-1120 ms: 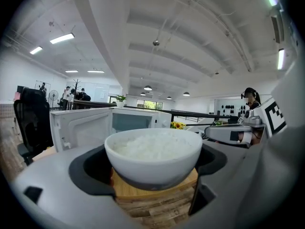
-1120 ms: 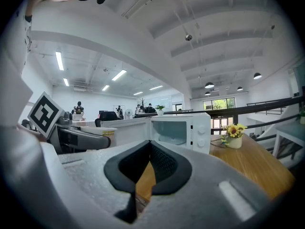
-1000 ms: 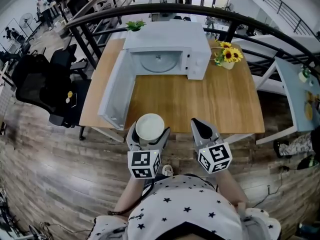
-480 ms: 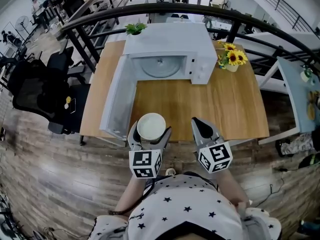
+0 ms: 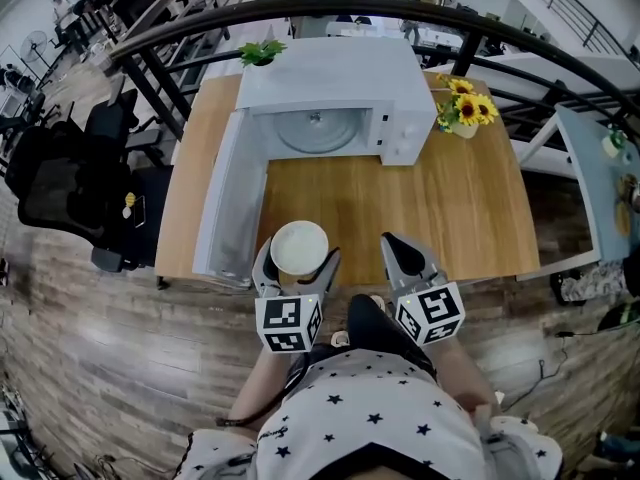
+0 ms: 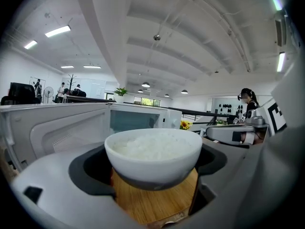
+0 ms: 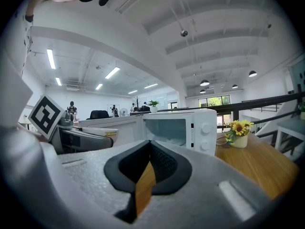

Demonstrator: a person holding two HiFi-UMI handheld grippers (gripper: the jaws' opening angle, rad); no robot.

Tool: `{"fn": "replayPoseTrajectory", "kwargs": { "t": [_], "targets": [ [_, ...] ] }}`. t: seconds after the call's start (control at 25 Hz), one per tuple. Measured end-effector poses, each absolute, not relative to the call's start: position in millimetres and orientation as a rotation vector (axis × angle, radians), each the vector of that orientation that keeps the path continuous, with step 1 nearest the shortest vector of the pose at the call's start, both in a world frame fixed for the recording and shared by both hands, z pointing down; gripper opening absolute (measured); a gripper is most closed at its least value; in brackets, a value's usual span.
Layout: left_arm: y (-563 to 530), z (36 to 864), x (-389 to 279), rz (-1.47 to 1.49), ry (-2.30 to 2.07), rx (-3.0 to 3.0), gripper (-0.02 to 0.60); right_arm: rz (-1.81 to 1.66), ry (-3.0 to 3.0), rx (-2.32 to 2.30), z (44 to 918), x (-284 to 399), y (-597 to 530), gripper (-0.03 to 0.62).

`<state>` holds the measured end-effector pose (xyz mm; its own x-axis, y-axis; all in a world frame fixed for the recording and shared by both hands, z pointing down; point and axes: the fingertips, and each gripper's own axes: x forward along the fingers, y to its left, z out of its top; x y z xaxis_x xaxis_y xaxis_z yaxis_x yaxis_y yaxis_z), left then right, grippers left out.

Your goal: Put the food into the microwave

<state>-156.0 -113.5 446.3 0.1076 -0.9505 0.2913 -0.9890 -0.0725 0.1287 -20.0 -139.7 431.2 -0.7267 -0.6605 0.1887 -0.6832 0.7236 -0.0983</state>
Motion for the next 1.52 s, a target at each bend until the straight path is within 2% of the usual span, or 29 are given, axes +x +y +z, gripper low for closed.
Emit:
{"fn": "replayPoseTrajectory", "kwargs": {
  "t": [0.8,1.52],
  "targets": [
    [-237,461,-168,0.183,-1.972,2.062,0.489,0.201,-2.793,0.968,445,-39,-250,0.006],
    [-334,498,-201,0.196,-2.014,1.986,0.489,0.279,-2.754,0.934,478,-56,-304,0.006]
  ]
}}
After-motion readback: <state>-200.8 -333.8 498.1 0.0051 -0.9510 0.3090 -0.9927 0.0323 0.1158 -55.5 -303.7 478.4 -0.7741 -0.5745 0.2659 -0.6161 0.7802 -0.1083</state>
